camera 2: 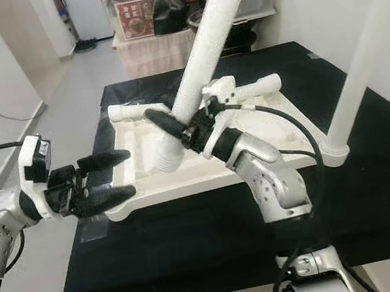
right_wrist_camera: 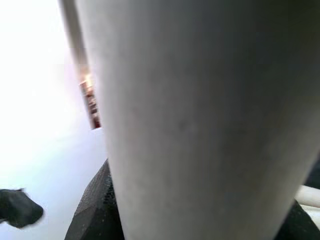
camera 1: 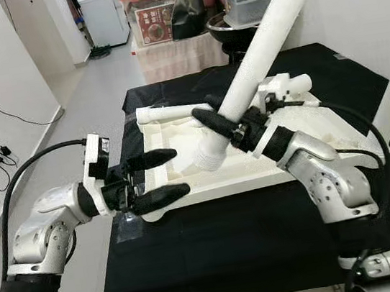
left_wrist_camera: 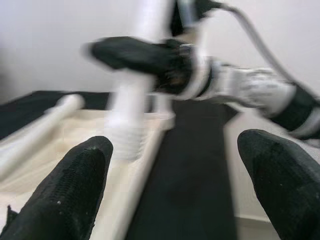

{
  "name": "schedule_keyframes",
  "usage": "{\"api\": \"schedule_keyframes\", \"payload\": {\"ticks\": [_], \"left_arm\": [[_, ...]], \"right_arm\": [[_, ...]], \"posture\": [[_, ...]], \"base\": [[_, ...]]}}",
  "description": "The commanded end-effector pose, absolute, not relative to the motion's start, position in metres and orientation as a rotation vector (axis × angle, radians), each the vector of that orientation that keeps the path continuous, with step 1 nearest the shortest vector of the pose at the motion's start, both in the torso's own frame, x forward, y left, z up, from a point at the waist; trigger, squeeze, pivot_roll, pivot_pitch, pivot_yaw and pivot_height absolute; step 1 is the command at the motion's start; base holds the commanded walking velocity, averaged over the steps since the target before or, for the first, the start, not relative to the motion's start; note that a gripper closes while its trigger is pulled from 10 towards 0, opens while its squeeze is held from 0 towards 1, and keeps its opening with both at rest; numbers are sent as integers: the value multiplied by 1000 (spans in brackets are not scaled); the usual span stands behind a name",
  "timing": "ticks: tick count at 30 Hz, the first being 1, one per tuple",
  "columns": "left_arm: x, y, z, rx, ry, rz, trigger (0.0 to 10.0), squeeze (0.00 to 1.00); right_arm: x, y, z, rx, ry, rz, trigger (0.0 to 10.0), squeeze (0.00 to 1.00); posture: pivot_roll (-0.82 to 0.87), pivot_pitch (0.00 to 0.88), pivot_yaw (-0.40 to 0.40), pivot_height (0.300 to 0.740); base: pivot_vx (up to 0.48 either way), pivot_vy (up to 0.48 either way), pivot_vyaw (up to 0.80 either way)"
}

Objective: Building children table

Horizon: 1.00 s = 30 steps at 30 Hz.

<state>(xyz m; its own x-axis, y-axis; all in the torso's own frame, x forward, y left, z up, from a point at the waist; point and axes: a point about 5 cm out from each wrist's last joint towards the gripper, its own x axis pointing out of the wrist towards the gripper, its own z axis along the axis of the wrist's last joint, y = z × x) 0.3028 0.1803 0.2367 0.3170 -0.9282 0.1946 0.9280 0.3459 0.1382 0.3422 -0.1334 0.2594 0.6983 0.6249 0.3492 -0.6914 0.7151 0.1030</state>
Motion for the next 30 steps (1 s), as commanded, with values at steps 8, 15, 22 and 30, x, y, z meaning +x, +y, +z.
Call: {"api": "schedule_keyframes", "payload": {"ticks": [8,15,22,30], "left_arm": [[336,221,234,-74,-259,-590,10000,0],[338,226,222,-137,-285,-328,10000,0],[320,183,175,-75,-147,-225,10000,0],[304,158,175,-25,-185,-242,10000,0]], "right_arm": [[356,-160,258,349,-323,486,10000,0],[358,-163,246,291,-312,385,10000,0],[355,-154,227,193,-273,352,10000,0],[352,-140,215,140,-247,408,10000,0]], "posture": [[-78,7,44,740],[-67,14,41,740],[-39,25,50,740],[-15,49,47,740]], "base": [[0,0,0],[0,0,0],[0,0,0],[0,0,0]]}}
